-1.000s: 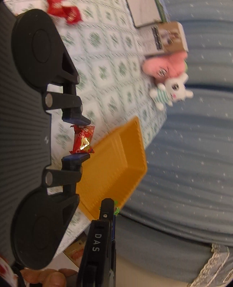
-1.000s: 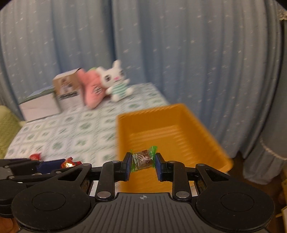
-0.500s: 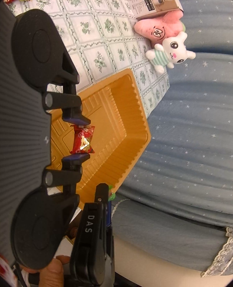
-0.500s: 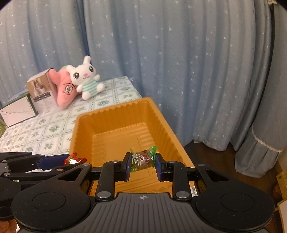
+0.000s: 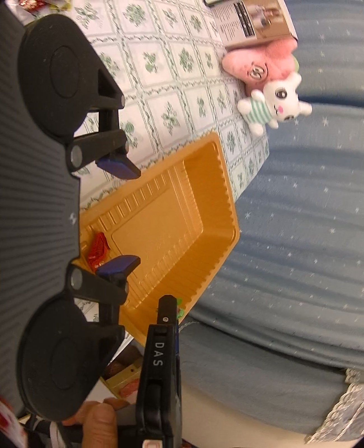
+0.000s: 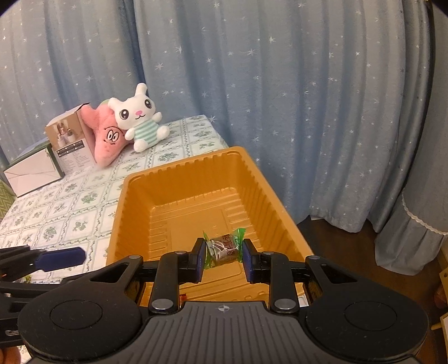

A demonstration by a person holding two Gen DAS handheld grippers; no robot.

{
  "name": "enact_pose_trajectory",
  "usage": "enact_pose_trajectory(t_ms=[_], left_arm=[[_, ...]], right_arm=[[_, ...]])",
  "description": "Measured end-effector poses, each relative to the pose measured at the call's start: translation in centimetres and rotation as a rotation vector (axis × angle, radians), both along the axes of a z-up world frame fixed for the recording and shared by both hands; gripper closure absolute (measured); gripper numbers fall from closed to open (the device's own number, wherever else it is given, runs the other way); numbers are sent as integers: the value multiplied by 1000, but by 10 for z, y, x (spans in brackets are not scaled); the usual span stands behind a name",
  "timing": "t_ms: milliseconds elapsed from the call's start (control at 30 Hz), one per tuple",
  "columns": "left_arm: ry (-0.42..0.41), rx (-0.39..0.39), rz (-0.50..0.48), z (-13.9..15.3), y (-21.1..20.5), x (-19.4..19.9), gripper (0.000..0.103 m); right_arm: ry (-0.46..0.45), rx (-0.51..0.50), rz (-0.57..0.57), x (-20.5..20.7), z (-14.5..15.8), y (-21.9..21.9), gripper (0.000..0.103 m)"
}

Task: Organize snacks
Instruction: 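Carry both candies to the orange tray and open both tools to drop them, then return both tools to the pile and grasp the silver foil bag with the right tool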

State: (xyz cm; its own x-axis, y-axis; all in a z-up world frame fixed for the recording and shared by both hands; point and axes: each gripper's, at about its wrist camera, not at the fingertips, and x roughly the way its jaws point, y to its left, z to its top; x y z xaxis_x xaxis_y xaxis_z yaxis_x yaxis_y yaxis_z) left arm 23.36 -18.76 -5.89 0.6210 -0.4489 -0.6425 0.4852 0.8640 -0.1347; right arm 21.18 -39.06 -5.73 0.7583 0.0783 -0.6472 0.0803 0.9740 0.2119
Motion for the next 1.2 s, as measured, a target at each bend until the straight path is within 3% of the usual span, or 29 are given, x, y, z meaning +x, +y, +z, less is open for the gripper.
enact_pose_trajectory(t_ms=[133, 167, 200, 267, 433, 600, 633, 700, 800, 1200], left_arm=[[-14, 0, 38, 4, 15, -8, 38], [-16, -1, 50, 4, 20, -10, 33], [-15, -4, 60, 4, 23, -12, 31], [-13, -7, 79, 6, 31, -16, 28], [-11, -13, 132, 10, 58, -35, 20], [-14, -26, 204, 17, 93, -62, 16], [-17, -22, 217, 19, 103, -70, 16], [-19, -16, 244, 22, 119, -84, 16], [-26, 2, 288, 26, 146, -103, 16], [-1, 58, 501, 23, 253, -141, 14]], right_arm=[[6, 26, 19, 3, 0, 2, 75], [8, 44, 24, 4, 0, 1, 67], [2, 60, 21, 3, 0, 0, 52], [-18, 78, 9, 0, 3, -2, 36], [-53, 88, 6, -10, 21, 3, 36], [-156, 105, 55, -35, 48, 23, 35], [-175, 100, 71, -41, 53, 31, 33], [-209, 83, 84, -52, 62, 47, 19], [-239, 89, 113, -63, 69, 74, 15], [-86, 120, 298, -71, 37, 174, 14]])
